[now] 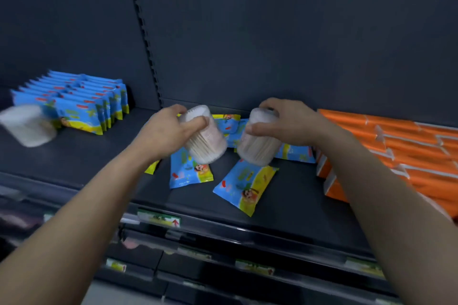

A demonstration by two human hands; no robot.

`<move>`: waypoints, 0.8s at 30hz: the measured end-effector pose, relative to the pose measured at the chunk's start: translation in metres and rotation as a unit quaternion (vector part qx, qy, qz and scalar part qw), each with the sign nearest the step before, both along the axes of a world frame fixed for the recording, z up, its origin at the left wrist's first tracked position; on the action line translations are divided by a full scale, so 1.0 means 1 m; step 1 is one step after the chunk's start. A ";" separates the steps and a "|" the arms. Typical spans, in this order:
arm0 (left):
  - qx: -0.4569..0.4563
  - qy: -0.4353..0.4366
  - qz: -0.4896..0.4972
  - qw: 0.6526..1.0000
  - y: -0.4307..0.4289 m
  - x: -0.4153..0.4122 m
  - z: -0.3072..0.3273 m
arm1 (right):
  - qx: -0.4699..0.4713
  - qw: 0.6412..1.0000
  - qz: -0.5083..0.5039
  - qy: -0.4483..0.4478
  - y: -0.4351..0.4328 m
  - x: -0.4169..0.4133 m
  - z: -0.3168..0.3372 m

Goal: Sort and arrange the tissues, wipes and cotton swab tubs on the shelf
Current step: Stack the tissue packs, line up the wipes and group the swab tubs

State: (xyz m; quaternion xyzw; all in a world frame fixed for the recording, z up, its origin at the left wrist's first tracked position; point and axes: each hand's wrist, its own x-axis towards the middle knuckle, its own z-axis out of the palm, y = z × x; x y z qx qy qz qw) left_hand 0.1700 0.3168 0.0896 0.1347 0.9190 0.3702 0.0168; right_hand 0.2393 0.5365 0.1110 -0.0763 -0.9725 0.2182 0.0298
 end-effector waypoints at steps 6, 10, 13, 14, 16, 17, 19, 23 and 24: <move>-0.010 -0.056 0.015 0.998 -0.059 0.004 -0.006 | -0.054 0.996 0.063 -0.030 -0.045 -0.014 0.000; -0.044 -0.063 -0.003 0.997 -0.094 -0.006 -0.012 | -0.049 0.994 0.085 -0.045 -0.076 -0.021 -0.003; -0.047 -0.081 -0.035 0.995 -0.115 -0.015 -0.014 | -0.067 0.994 0.072 -0.041 -0.102 -0.026 -0.004; -0.046 -0.087 -0.047 0.994 -0.122 -0.019 -0.015 | -0.075 0.994 0.066 -0.041 -0.112 -0.028 -0.005; -0.034 -0.094 -0.064 0.993 -0.135 -0.028 -0.017 | -0.080 0.994 0.059 -0.042 -0.129 -0.034 -0.010; -0.031 -0.092 -0.068 0.993 -0.142 -0.033 -0.019 | -0.081 0.994 0.055 -0.046 -0.138 -0.036 -0.012; -0.043 -0.082 -0.084 0.992 -0.154 -0.043 -0.021 | -0.093 0.992 0.050 -0.061 -0.154 -0.041 -0.018; -0.079 -0.088 -0.145 0.982 -0.173 -0.061 -0.023 | -0.127 0.986 0.035 -0.102 -0.177 -0.049 -0.032; -0.087 -0.088 -0.161 0.979 -0.175 -0.065 -0.024 | -0.129 0.986 0.027 -0.106 -0.181 -0.051 -0.035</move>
